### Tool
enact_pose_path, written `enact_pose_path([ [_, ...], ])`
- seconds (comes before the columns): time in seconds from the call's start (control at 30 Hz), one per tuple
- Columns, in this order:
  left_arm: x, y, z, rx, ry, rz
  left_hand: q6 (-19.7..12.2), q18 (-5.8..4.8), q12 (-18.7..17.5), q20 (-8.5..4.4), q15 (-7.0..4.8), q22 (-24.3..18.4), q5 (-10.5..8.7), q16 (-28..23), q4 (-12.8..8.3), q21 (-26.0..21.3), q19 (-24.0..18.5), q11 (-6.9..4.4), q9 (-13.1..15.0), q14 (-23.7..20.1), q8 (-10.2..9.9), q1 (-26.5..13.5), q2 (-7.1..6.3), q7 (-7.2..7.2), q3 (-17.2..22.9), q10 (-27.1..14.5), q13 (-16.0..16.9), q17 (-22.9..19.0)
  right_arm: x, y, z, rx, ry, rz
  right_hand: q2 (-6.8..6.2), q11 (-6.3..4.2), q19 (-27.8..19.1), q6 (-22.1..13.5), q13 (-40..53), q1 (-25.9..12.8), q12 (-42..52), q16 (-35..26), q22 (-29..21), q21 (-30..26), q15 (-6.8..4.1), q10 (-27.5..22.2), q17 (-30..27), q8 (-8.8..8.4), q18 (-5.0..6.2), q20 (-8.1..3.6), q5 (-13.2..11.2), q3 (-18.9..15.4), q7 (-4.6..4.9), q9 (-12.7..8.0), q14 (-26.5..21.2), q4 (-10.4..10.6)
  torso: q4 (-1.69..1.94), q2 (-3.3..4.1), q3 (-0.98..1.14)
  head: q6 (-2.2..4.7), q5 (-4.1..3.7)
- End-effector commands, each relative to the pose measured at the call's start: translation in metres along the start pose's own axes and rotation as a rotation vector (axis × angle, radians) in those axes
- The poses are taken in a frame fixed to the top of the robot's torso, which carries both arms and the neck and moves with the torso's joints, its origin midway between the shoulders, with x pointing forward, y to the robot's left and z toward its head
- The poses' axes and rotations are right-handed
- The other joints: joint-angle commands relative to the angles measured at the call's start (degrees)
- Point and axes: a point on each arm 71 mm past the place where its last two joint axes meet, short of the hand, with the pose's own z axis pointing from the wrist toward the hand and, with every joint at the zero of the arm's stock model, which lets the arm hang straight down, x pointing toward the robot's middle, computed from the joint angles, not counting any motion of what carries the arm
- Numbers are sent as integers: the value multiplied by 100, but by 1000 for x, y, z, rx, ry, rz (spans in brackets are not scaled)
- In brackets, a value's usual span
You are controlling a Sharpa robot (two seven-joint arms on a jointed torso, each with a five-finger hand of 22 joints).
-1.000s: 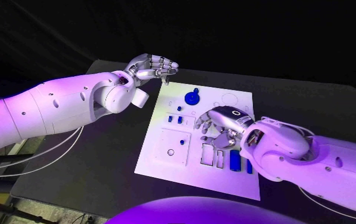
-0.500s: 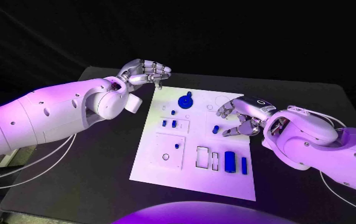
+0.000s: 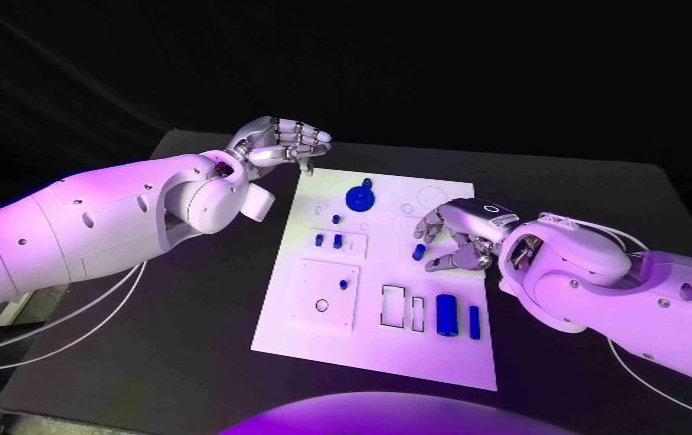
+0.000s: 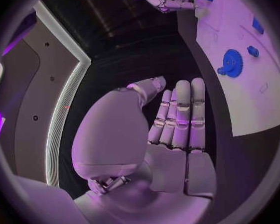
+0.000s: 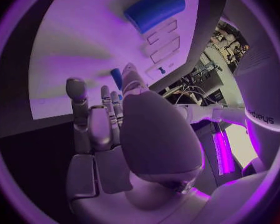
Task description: Assemble the parts on the task board
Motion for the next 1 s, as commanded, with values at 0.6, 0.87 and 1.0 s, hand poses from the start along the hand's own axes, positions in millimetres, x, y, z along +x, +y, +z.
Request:
enact_pose_path([
  [0.6,2,-1,0,2,23,-6,-28,81,42,29,-5,-10,15,-1,-22,-17,-13,-9,-6,-32,26,-31,25,21,-8,-53,-4,0,5,4,6,-6,13,-7,432,-88,265,615,-34,-22,-10,163,369,294,-103,694,237,104,12,-76,-270,555,28,-25,77,8,-6,-4,-1,-11,-15],
  [0.87,3,0,0,0,25,-6,-28,81,42,29,-5,-10,15,-1,-22,-17,-13,-9,-6,-32,26,-31,25,21,-8,-53,-4,0,8,8,8,-12,20,-9,421,-93,277,678,-35,-50,-46,168,398,313,-110,728,233,118,6,-82,-272,603,23,-28,76,13,-5,-5,1,-18,-24],
  [1.0,3,0,0,0,25,-6,-28,81,42,29,-5,-10,15,-1,-22,-17,-13,-9,-6,-32,26,-31,25,21,-8,-53,-4,0,8,8,9,-8,14,-11,440,-108,289,751,-33,-43,-79,177,426,330,-122,773,236,139,3,-87,-268,689,2,-29,77,6,-1,-5,0,-22,-30],
])
